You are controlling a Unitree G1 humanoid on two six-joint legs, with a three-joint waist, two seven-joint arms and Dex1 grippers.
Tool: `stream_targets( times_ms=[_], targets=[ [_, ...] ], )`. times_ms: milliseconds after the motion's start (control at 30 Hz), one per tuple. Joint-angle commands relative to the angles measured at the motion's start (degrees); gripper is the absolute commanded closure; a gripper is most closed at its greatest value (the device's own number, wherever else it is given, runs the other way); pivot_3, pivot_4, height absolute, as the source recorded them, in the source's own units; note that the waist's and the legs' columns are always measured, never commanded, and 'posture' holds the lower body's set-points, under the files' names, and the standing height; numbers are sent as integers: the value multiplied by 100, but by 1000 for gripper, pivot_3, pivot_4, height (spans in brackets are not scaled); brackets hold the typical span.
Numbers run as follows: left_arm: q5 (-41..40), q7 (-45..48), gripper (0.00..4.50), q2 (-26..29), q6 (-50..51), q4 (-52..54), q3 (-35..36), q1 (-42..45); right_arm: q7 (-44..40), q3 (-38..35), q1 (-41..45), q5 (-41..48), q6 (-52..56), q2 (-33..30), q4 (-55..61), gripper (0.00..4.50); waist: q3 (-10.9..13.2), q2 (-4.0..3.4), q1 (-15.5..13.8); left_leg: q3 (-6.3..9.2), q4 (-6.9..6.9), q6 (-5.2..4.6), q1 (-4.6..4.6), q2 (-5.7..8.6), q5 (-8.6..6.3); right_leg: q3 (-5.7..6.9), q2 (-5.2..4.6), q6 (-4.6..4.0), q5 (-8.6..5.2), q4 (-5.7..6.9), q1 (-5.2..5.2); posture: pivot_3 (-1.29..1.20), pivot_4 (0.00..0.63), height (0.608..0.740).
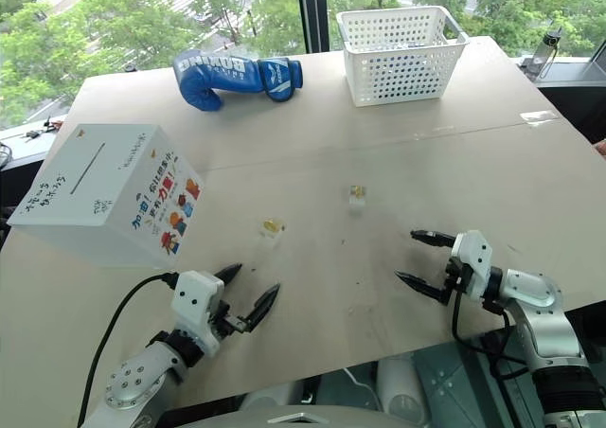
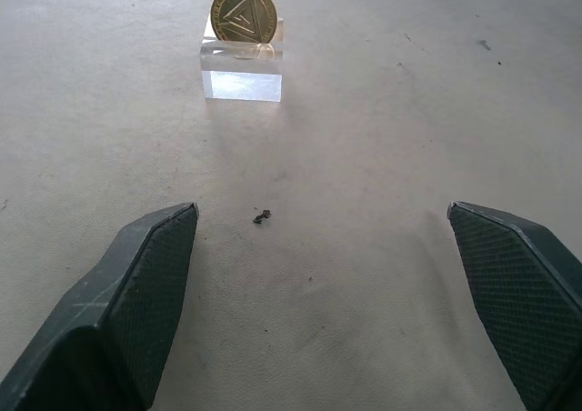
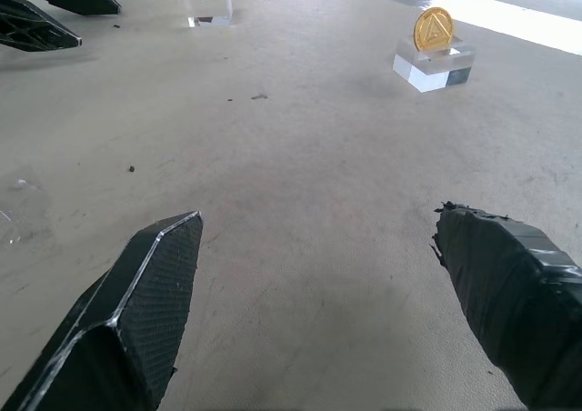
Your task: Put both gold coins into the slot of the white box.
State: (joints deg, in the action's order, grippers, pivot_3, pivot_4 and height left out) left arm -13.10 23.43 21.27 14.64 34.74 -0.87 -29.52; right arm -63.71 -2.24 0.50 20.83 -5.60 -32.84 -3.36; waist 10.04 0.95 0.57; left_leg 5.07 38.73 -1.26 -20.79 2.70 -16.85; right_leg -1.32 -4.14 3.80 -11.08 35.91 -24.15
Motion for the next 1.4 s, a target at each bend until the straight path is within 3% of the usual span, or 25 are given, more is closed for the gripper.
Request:
stream_targets(
  times_ms=[33,833,1233,1400],
  targets=[
    [-14,152,0,86,-118,87,-57,-73,0,-121,-83,121,-68,-22,179,77,0,0,0,0,0,0,0,0,0,0,0,0,0,0,0,0,150,721],
    [-399,909,0,507,-282,-38,424,155,316,-92,285,42,-153,309,-139,77,0,-2,3,-1,-1,0,1,0,0,-1,-1,0,0,-1,-1,0,150,721],
    [-1293,959,0,1049,799,1037,674,1117,1652,145,1874,-624,688,532,-608,77,-1,-5,15,-2,-2,2,4,1,1,-3,2,-2,3,2,-2,0,150,721],
    [-1353,732,0,1036,1043,1155,729,1439,2281,402,2408,-944,1019,1027,-569,77,0,-6,33,0,-5,5,2,2,3,-3,4,-3,3,2,-5,0,150,721]
  ],
)
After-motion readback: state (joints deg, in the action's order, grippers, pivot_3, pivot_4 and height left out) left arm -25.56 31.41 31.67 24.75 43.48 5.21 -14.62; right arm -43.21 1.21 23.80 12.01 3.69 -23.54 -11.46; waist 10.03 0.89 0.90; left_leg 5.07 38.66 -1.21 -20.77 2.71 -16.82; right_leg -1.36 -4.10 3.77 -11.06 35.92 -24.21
